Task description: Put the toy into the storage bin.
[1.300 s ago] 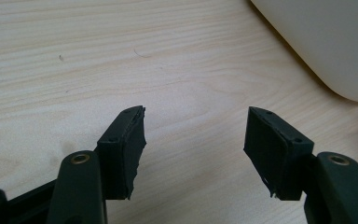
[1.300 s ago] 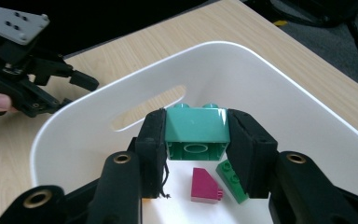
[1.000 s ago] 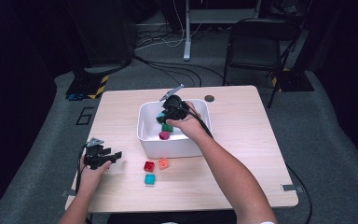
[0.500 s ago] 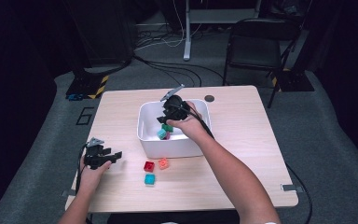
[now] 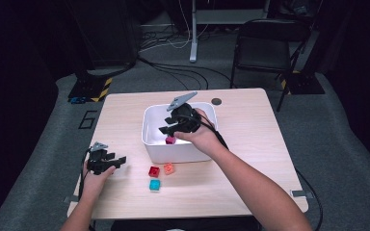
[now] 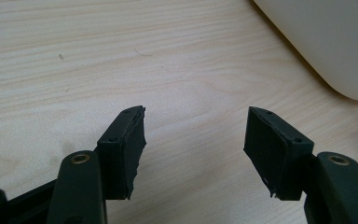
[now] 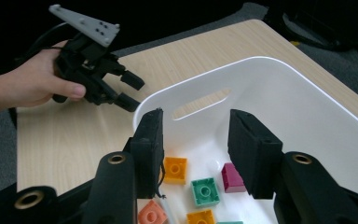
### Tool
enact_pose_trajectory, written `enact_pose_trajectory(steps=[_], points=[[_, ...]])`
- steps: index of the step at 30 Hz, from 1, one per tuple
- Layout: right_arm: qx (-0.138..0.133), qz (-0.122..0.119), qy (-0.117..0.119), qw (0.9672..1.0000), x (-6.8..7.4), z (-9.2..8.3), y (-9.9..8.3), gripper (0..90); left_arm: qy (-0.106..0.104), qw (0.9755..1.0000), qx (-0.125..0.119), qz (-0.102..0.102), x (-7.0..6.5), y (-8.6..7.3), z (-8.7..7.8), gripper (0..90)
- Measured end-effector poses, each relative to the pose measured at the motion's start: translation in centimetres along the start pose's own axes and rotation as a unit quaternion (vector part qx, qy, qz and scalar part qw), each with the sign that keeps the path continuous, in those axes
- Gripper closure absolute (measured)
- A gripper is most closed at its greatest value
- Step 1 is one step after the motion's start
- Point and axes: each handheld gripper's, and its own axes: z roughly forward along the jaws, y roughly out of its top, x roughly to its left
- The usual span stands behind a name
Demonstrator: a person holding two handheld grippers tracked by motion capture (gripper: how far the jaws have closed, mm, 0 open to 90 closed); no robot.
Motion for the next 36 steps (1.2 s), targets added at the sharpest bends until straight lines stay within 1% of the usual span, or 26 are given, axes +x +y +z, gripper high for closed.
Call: enact_pose_trajectory(steps=[1, 5, 8, 17, 19, 21, 25, 28, 33, 36], points=[[-0.002, -0.006, 0.004, 1.0000, 0.3, -0.2, -0.2, 55.3, 0.000, 1.0000, 0.001, 0.001, 0.0, 0.0, 0.0, 37.8], [-0.008, -0.011, 0.011, 0.9998, 1.4, -0.8, -1.1, 55.4, 0.000, 1.0000, -0.001, 0.000, 0.0, 0.0, 0.0, 37.8], [-0.014, -0.006, 0.020, 0.9997, 2.1, -1.0, -2.1, 55.4, 0.001, 1.0000, 0.001, 0.001, 0.0, 0.0, 0.0, 37.9], [-0.010, -0.013, 0.034, 0.9993, 4.2, -0.2, -5.5, 55.7, 0.002, 1.0000, 0.003, 0.002, -0.1, 0.0, 0.0, 37.9], [-0.009, -0.016, 0.038, 0.9991, 4.7, 0.2, -6.2, 55.7, 0.002, 1.0000, 0.003, 0.002, 0.0, 0.0, 0.0, 37.9], [-0.007, -0.019, 0.049, 0.9986, 5.0, 0.7, -6.8, 55.7, 0.002, 1.0000, 0.004, 0.001, 0.0, 0.0, 0.0, 37.9], [0.006, -0.022, 0.054, 0.9983, 5.7, 2.4, -8.5, 56.0, 0.002, 1.0000, 0.002, 0.002, 0.0, 0.0, 0.0, 37.9], [0.017, -0.024, 0.053, 0.9982, 6.1, 3.4, -9.7, 56.4, 0.001, 1.0000, 0.003, 0.001, 0.0, 0.0, 0.0, 37.9], [0.029, -0.035, 0.042, 0.9981, 6.5, 5.1, -11.2, 57.1, 0.001, 1.0000, 0.004, 0.000, 0.0, 0.0, 0.0, 37.9], [0.034, -0.032, 0.038, 0.9982, 6.5, 6.1, -12.1, 57.3, 0.002, 1.0000, 0.003, 0.002, -0.1, 0.0, 0.0, 37.8]])
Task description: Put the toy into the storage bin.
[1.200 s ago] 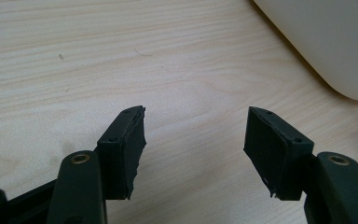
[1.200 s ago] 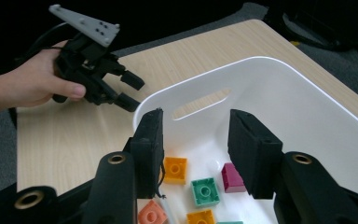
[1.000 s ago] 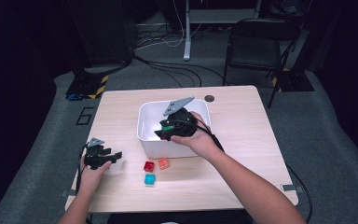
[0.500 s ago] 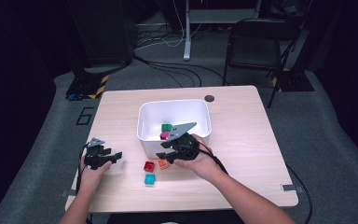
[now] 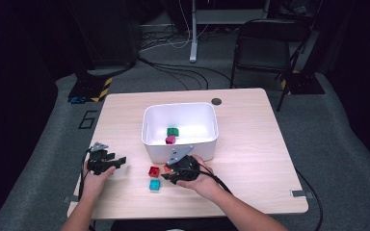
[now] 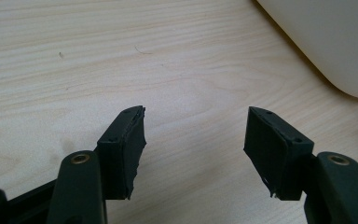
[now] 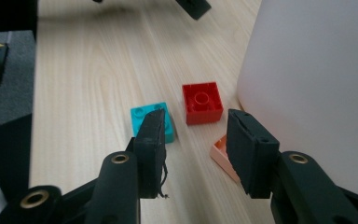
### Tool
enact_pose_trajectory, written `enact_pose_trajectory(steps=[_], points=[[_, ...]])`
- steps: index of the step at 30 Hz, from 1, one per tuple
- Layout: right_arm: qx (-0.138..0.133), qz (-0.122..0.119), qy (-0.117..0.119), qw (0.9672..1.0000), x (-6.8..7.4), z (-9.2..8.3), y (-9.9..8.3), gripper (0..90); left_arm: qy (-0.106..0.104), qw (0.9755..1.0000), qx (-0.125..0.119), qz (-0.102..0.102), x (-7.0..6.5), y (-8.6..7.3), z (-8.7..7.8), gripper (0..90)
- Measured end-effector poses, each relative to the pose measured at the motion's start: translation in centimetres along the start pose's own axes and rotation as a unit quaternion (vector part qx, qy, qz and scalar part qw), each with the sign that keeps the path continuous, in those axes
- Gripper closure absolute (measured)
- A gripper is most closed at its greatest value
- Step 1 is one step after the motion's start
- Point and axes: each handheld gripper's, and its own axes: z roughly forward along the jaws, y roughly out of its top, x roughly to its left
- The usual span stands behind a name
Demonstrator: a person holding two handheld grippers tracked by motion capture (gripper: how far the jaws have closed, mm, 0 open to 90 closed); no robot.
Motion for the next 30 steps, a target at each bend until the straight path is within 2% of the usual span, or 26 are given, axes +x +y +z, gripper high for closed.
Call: enact_pose_trajectory(steps=[1, 8, 20, 22, 30], points=[[0.001, -0.005, -0.002, 1.0000, -0.1, 0.4, -0.2, 57.4, 0.000, 1.0000, 0.000, 0.001, 0.0, 0.0, 0.0, 37.9], [0.009, 0.003, -0.011, 0.9999, -0.7, 2.4, -1.2, 57.4, 0.001, 1.0000, -0.001, 0.000, 0.0, -0.1, 0.0, 37.8], [0.019, 0.010, -0.013, 0.9997, -1.3, 3.5, -1.5, 56.6, 0.000, 1.0000, 0.000, -0.003, 0.1, -0.2, -0.1, 37.9], [0.019, 0.016, -0.008, 0.9996, -0.9, 3.2, -1.7, 56.6, 0.002, 1.0000, -0.001, -0.003, 0.0, -0.2, 0.0, 37.9], [0.019, 0.010, 0.009, 0.9997, 0.7, 2.7, -2.1, 55.9, 0.001, 1.0000, -0.003, -0.001, 0.0, -0.2, 0.0, 37.9]])
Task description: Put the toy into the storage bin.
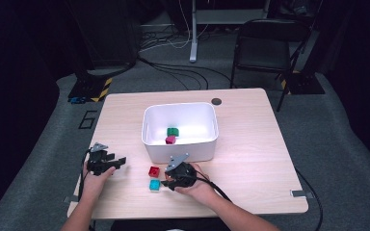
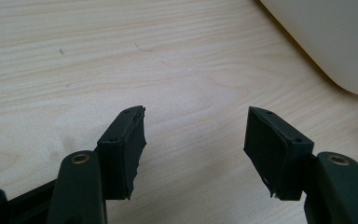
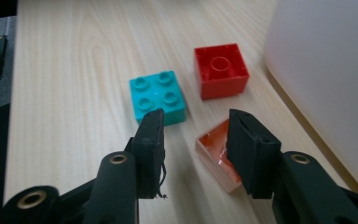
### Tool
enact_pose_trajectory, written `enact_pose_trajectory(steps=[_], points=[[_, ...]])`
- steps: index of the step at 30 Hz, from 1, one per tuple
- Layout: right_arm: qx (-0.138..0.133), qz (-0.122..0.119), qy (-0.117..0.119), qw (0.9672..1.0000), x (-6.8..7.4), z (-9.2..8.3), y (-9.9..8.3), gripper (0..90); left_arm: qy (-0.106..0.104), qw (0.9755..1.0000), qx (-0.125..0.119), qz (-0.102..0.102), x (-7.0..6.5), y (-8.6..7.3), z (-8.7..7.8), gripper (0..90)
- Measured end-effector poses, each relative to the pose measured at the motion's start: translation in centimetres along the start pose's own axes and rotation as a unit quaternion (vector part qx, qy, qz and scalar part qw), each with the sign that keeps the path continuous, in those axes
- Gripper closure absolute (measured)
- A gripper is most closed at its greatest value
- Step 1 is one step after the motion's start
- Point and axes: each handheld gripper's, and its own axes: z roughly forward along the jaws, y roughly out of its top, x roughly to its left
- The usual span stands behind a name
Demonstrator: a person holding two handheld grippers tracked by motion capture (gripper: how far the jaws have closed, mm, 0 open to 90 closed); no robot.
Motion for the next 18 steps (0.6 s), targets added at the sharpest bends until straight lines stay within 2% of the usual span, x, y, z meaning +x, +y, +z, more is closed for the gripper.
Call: enact_pose_trajectory(steps=[2, 4, 9, 14, 18], points=[[-0.011, -0.011, -0.003, 0.9999, 0.2, -0.3, 0.3, 52.5, -0.002, 1.0000, 0.005, 0.001, 0.0, 0.0, 0.0, 37.9], [-0.013, -0.012, -0.008, 0.9998, 0.2, -0.4, 0.5, 50.9, -0.002, 1.0000, 0.006, 0.001, -0.1, 0.0, 0.0, 37.9], [-0.012, -0.005, -0.018, 0.9997, -0.8, 0.0, 0.7, 48.2, -0.001, 1.0000, 0.002, 0.000, 0.0, 0.0, 0.0, 37.9], [0.006, -0.014, -0.022, 0.9996, -1.2, 0.7, 0.4, 45.0, -0.002, 1.0000, 0.004, 0.000, 0.1, 0.0, 0.0, 37.9], [0.019, -0.016, -0.018, 0.9995, -1.4, 0.7, 0.2, 44.5, -0.003, 1.0000, 0.004, 0.000, 0.1, 0.0, 0.0, 37.9]])
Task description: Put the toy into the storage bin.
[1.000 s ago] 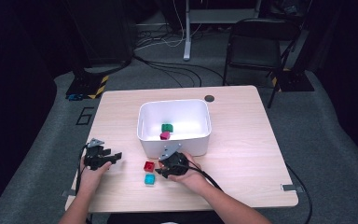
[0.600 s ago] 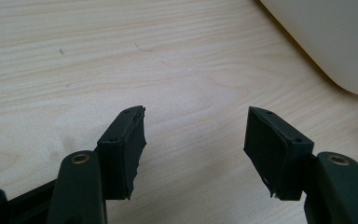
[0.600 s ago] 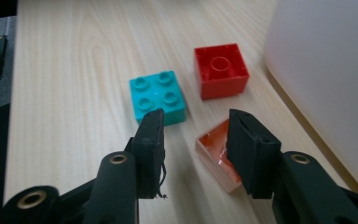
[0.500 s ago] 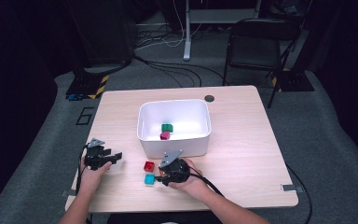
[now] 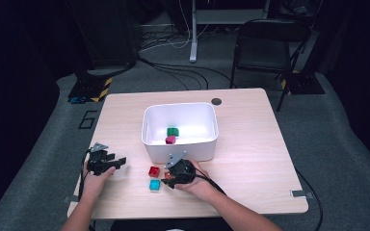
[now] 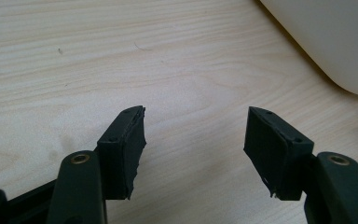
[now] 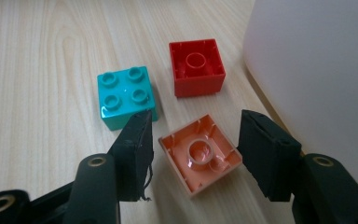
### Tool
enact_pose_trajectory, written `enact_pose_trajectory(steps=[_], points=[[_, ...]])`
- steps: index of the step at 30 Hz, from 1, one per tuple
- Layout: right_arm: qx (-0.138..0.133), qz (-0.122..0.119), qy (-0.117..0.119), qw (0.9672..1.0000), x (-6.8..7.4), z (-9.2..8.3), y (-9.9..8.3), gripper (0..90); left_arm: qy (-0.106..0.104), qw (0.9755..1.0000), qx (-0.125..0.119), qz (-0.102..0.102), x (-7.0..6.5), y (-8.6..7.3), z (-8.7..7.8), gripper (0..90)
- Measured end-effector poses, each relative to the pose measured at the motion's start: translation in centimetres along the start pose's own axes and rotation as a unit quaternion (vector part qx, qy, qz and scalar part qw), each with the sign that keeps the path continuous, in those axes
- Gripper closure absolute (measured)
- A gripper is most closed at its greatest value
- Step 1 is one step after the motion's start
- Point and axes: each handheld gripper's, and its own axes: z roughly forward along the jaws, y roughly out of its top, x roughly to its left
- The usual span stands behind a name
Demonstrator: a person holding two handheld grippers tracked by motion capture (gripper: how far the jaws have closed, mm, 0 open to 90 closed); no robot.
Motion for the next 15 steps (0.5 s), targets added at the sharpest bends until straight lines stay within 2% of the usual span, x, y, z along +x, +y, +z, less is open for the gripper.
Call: enact_pose_trajectory(steps=[7, 15], points=[[0.008, -0.003, 0.008, 0.9999, 0.47, -0.64, -0.41, 45.7, 0.000, 1.0000, 0.001, -0.001, -0.12, 0.00, 0.04, 37.8], [0.018, 0.005, 0.012, 0.9997, 0.39, -0.39, -1.05, 57.1, 0.000, 1.0000, 0.003, 0.001, -0.07, 0.01, 0.05, 37.9]])
